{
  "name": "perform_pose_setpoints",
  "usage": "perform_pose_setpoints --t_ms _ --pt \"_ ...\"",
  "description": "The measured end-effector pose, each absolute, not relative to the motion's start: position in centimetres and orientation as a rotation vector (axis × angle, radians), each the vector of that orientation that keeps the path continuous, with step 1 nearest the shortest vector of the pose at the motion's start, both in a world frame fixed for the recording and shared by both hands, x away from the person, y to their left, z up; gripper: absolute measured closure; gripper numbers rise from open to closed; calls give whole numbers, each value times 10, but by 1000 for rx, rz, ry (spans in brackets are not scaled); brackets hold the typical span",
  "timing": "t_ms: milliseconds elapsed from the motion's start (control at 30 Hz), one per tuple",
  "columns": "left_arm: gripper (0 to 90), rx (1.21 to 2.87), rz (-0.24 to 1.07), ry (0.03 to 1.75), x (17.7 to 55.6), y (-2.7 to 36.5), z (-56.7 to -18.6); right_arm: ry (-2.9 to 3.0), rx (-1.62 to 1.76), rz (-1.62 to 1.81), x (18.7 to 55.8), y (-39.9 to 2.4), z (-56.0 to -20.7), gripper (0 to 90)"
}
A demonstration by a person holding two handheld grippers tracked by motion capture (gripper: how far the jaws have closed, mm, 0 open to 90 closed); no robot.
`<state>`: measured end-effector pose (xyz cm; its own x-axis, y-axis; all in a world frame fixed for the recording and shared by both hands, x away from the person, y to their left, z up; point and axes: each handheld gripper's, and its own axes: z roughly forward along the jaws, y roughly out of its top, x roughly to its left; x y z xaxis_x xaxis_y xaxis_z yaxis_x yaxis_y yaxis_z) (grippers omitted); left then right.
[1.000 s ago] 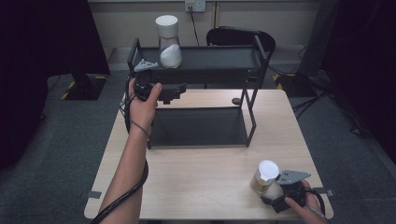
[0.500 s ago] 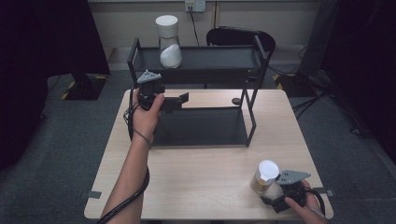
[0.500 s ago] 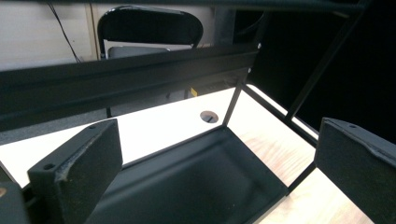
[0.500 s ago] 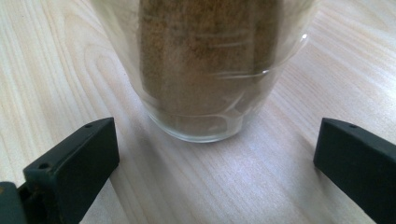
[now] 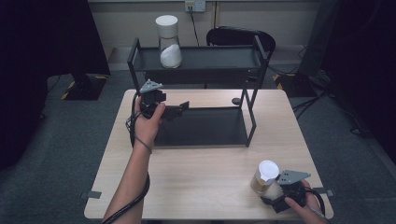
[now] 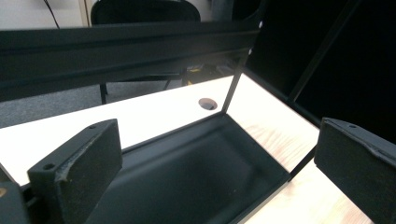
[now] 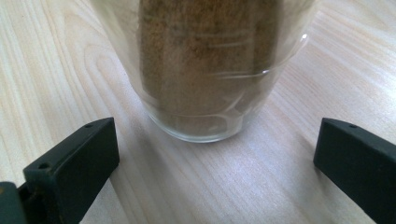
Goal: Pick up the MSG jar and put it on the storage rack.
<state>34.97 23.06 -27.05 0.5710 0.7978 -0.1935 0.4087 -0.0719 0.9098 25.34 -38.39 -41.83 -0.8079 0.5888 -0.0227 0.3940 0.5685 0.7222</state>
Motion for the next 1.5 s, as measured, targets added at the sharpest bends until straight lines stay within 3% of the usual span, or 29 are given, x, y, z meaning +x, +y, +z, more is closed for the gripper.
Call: perform_pose_setpoints --t_ms 1500 --pt "5 1794 367 946 338 220 -343 2542 814 1074 253 -384 -418 0"
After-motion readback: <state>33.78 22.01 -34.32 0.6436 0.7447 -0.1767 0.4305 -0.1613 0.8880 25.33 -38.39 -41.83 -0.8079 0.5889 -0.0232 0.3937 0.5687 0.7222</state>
